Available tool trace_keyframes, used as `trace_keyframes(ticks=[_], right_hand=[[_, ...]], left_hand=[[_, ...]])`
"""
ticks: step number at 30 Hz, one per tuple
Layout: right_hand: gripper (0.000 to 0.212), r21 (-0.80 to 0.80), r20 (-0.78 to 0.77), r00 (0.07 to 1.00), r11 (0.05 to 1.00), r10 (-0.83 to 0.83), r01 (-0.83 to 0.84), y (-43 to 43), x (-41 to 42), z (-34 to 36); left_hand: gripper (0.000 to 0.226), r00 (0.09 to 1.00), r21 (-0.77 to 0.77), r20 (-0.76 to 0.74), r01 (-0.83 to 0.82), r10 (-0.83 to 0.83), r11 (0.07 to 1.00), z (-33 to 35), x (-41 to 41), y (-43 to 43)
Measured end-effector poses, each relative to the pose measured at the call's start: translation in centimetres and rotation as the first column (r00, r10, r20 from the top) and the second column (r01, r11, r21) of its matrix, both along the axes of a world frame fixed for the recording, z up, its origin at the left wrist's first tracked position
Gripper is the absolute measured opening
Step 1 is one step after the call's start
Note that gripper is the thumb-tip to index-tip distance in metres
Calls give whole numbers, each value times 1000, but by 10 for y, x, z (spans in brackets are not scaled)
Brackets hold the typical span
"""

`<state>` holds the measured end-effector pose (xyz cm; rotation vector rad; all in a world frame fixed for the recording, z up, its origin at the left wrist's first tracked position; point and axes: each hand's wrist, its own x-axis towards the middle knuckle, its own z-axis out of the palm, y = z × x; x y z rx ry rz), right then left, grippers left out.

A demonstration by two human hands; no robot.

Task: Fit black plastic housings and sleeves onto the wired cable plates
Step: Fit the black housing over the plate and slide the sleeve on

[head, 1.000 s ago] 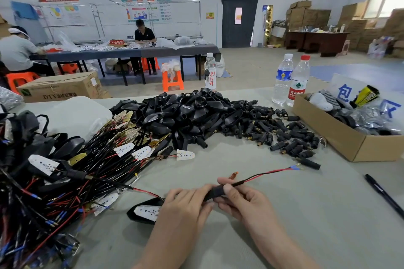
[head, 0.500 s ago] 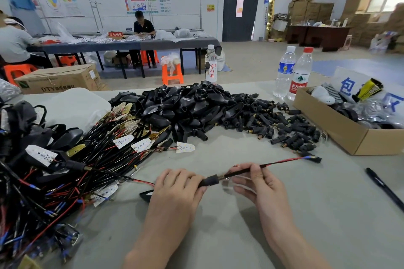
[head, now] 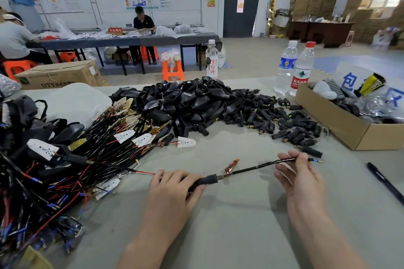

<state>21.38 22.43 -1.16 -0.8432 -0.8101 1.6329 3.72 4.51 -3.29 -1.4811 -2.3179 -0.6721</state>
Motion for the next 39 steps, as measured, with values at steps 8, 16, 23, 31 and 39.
trace_keyframes(ticks=[8,16,23,31,39], right_hand=[[9,97,277,819,834,502,-544,-55,-37,-13],[12,145,292,888,901,356,-409,-47,-35,-9],[13,156,288,896,906,339,-393,-44,-32,-9],[12,162,258,900,903,350,-397,-46,-32,-9],[15,140,195,882,878,429,-458,-47,-35,-12]], left_hand=[[30,999,53,30,28,-30,998,-1,5,1],[40,994,57,99,41,-47,998,-5,1,1],[27,978,140,180,83,-107,987,-4,4,0],[31,982,225,156,72,-109,972,-1,6,0],[31,985,263,128,82,-119,961,-5,4,2]])
